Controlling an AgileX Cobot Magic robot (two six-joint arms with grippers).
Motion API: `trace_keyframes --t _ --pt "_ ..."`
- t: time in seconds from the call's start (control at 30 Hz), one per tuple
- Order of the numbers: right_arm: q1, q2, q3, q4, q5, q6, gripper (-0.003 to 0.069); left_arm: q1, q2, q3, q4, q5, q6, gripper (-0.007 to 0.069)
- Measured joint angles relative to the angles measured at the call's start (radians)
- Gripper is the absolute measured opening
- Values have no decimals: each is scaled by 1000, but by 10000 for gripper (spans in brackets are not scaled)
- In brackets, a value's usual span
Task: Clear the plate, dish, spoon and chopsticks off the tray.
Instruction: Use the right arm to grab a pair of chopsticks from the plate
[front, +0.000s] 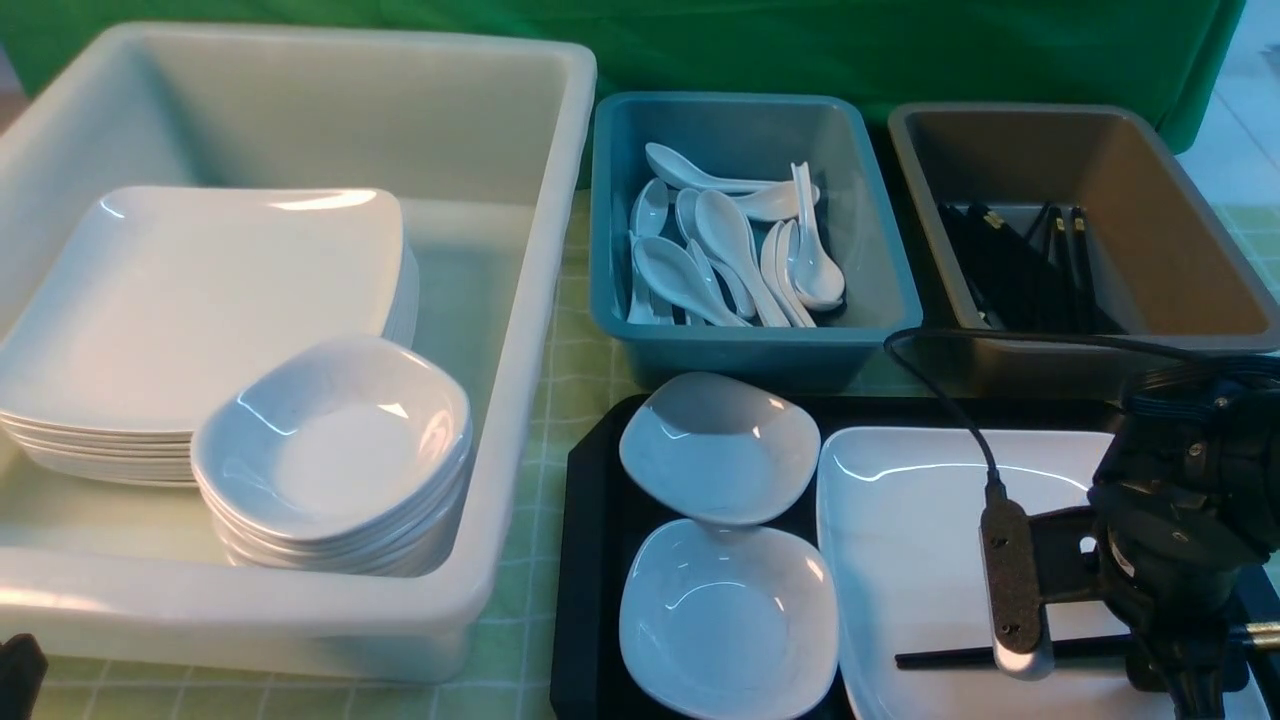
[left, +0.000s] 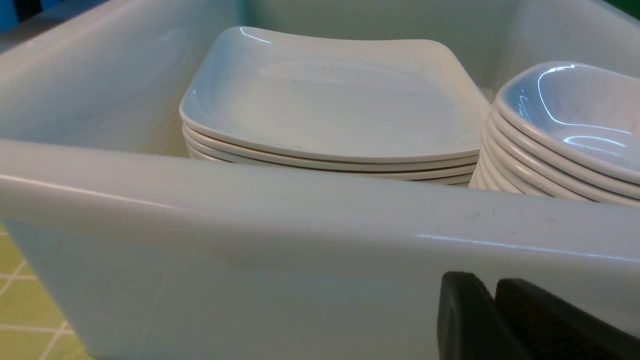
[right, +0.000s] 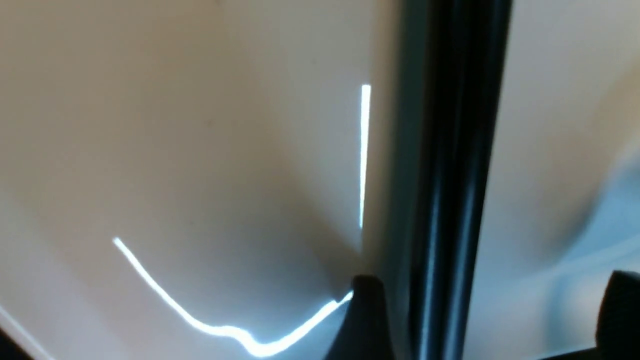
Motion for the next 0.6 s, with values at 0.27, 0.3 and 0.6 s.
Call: trace_keyframes --t 0.27,0.3,0.6 --pt "0 7 0 5 3 -1 144 0 0 0 0 0 1 83" --pt "0 7 0 8 6 -1 113 0 0 0 0 0 1 83" --pt "0 -35 -2 11 102 -36 105 0 0 0 0 0 1 96"
